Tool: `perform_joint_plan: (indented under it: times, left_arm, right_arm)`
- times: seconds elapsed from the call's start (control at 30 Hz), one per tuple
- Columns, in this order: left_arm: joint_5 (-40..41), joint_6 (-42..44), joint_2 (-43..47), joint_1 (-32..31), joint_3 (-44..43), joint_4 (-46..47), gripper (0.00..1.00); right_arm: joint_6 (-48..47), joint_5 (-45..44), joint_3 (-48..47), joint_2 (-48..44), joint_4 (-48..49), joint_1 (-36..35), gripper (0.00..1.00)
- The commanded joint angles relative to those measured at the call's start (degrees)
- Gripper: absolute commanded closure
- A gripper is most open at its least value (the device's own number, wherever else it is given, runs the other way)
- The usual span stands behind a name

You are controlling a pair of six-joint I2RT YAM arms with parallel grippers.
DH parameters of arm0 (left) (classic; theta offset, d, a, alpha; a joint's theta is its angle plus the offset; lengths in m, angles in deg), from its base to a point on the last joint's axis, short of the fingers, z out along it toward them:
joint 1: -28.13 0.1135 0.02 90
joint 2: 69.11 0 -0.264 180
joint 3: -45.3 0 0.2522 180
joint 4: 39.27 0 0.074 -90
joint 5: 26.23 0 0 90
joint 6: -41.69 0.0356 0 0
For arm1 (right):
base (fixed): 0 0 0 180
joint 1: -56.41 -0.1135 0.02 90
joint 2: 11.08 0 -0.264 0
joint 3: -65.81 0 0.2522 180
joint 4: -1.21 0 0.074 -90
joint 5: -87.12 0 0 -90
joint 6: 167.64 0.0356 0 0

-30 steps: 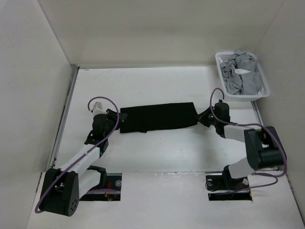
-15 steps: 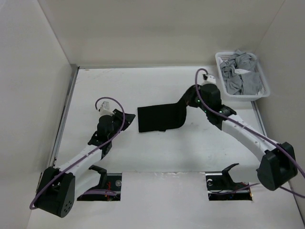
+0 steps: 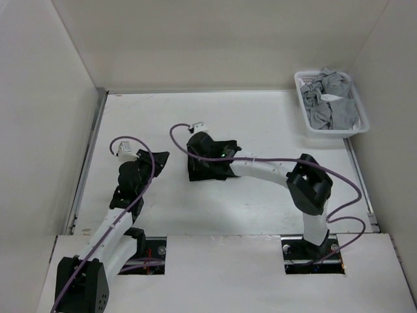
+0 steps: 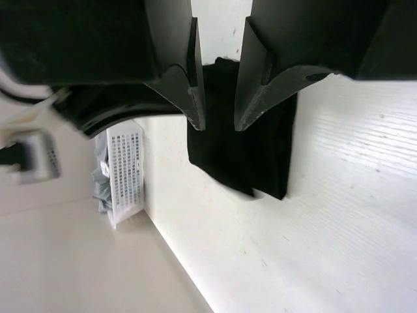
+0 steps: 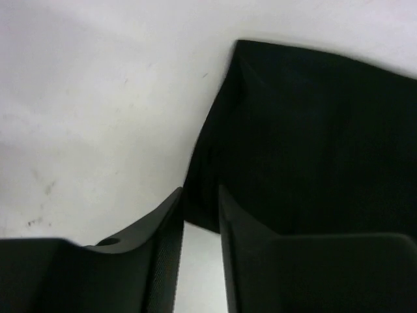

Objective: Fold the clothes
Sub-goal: Fold the tank top

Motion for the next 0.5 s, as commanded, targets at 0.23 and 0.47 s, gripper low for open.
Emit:
perform_joint_plan:
  times: [0.23, 0.47]
  left_arm:
    - [-0.37, -0.41, -5.16, -2.40, -4.08, 4.19, 0.76]
    - [3.42, 0.90, -16.77, -12.52, -7.87, 8.16, 0.79]
  right_arm:
    - [2.67, 0.39, 6.17, -10.96, 4.18, 0.76, 0.60]
    - [8.04, 5.84, 27.33, -21.76, 21.13, 9.83, 0.99]
